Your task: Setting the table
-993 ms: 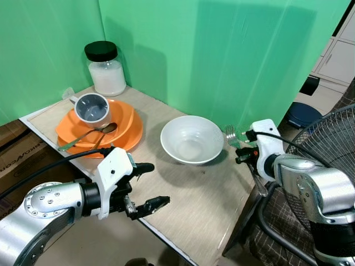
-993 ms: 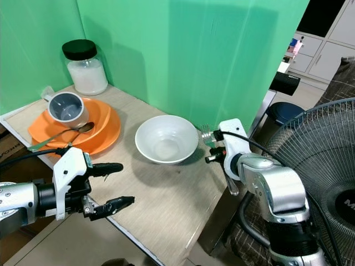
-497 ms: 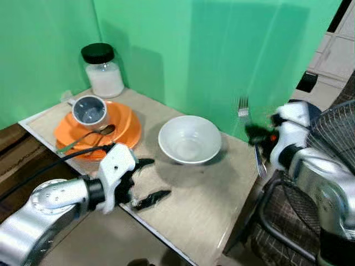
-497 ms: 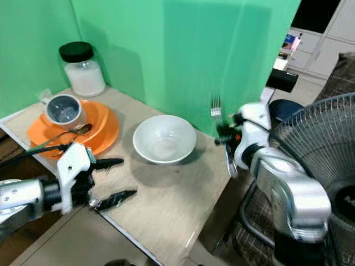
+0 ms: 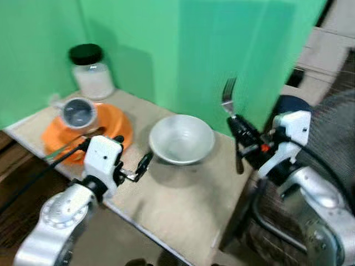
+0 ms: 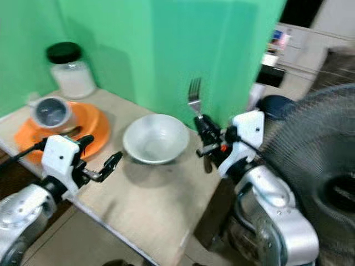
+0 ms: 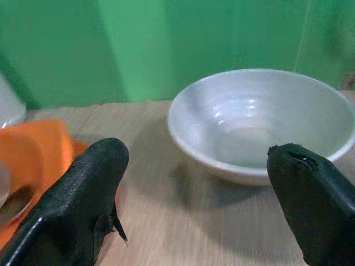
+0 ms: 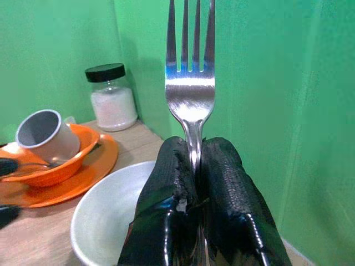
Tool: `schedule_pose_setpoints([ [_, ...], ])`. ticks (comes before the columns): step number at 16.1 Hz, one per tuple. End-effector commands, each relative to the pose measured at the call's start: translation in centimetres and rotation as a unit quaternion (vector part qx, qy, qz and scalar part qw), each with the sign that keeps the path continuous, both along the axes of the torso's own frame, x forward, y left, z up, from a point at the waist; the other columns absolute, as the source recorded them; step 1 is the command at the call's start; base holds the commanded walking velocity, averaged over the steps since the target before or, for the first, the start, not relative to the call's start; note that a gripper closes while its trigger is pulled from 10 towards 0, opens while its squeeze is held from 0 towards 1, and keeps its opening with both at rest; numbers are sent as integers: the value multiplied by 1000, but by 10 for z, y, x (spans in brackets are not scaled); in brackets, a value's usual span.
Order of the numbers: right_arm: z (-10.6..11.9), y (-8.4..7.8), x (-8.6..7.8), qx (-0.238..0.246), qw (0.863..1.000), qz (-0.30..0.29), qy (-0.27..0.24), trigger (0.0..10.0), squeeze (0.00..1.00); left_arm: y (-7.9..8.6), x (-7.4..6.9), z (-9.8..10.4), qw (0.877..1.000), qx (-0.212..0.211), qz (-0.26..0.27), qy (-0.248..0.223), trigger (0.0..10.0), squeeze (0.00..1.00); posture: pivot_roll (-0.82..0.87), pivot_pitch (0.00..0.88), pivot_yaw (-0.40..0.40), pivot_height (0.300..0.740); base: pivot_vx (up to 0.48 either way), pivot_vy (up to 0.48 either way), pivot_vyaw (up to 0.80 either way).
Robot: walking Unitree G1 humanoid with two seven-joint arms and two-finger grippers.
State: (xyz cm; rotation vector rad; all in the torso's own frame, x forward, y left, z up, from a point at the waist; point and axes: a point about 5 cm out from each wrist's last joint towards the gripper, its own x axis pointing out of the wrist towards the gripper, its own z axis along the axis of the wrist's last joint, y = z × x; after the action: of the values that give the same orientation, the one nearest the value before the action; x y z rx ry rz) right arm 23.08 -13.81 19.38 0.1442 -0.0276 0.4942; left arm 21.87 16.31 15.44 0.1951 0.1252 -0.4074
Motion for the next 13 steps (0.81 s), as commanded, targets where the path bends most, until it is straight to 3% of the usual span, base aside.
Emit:
schedule_pose_setpoints([
  [1, 2, -1, -1, 9, 1000, -3, -14, 10000, 0, -1, 1, 0, 1000, 11, 10, -9, 10000, 361, 79, 0, 14, 740, 0, 0, -800],
  [8, -9, -5, 0, 28, 998, -48, -6, 10000, 0, -7, 7, 0, 999, 27, 20, -24, 10000, 345, 74, 0, 16, 740, 0, 0, -793],
  [13, -11, -4, 10, -20, 997, -75, -18, 10000, 0, -3, 2, 2, 998, 36, 37, -29, 10000, 345, 97, 0, -16, 740, 0, 0, -800],
])
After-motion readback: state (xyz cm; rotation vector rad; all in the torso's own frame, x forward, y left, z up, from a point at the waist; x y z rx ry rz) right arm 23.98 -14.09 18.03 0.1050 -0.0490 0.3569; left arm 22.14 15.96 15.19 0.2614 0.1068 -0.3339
